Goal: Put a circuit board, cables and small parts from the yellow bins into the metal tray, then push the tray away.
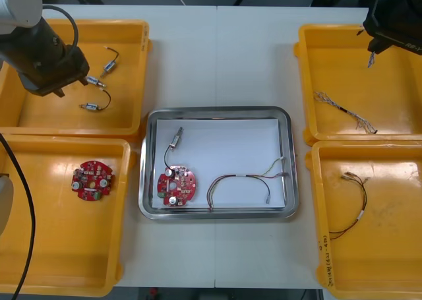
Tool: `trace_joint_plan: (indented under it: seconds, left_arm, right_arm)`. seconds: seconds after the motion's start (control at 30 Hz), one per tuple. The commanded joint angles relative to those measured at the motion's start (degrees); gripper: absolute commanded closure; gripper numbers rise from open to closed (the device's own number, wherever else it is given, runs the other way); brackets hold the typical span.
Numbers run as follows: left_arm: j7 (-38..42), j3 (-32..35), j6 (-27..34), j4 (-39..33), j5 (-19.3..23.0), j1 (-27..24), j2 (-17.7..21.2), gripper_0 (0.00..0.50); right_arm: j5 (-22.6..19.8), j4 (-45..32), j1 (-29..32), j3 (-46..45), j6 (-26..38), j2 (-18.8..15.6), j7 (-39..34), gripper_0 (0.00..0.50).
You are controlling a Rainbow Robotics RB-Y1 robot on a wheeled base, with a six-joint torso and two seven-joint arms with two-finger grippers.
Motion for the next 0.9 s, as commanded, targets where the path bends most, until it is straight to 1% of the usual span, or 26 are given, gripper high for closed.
trace_joint_plan:
  seconds: [0.03,0.1,0.2,0.4,0.47,0.63,0.83,0.9]
  left_arm:
    - [3.8,0.0,-3.6,3.0,-0.8,-4.7,2.0,0.000]
    - [3.8,-0.1,-4.7,3.5,-0.8,-5.0,1.9,0.000]
    - [3.8,-0.4,-6.1,3.9,-0.8,-5.2,1.9,0.000]
    - [3.8,-1.7,-8.0,5.4,-1.4,-6.3,1.9,0.000]
    - [3.7,-1.9,-8.7,6.5,-1.4,-6.7,1.9,0.000]
    - [3.7,-3.0,-11.8,10.4,-1.8,-8.3,1.8,0.000]
    - [3.5,-3.2,-15.9,14.7,-2.6,-9.1,1.8,0.000]
    - [3.5,-3.3,-17.1,15.6,-3.0,-9.1,1.7,0.000]
  right_arm:
    - [-6.8,-6.4,1.1,4.4,0.4,-5.7,2.3,0.500]
    - [-9.5,-9.0,1.8,5.5,0.4,-6.9,2.8,0.500]
    - [-13.4,-12.9,2.8,6.4,0.4,-8.4,6.5,0.500]
    - [-18.9,-18.5,5.0,6.4,0.4,-9.6,14.1,0.500]
    - [-19.9,-19.7,5.4,6.6,0.4,-9.6,16.2,0.500]
    - [-20.3,-22.9,5.7,8.7,0.4,-9.5,23.4,0.500]
    - [-17.4,-28.6,5.7,12.9,0.4,-8.1,31.2,0.500]
    - [-17.1,-29.1,5.7,13.5,0.4,-7.3,32.8,0.500]
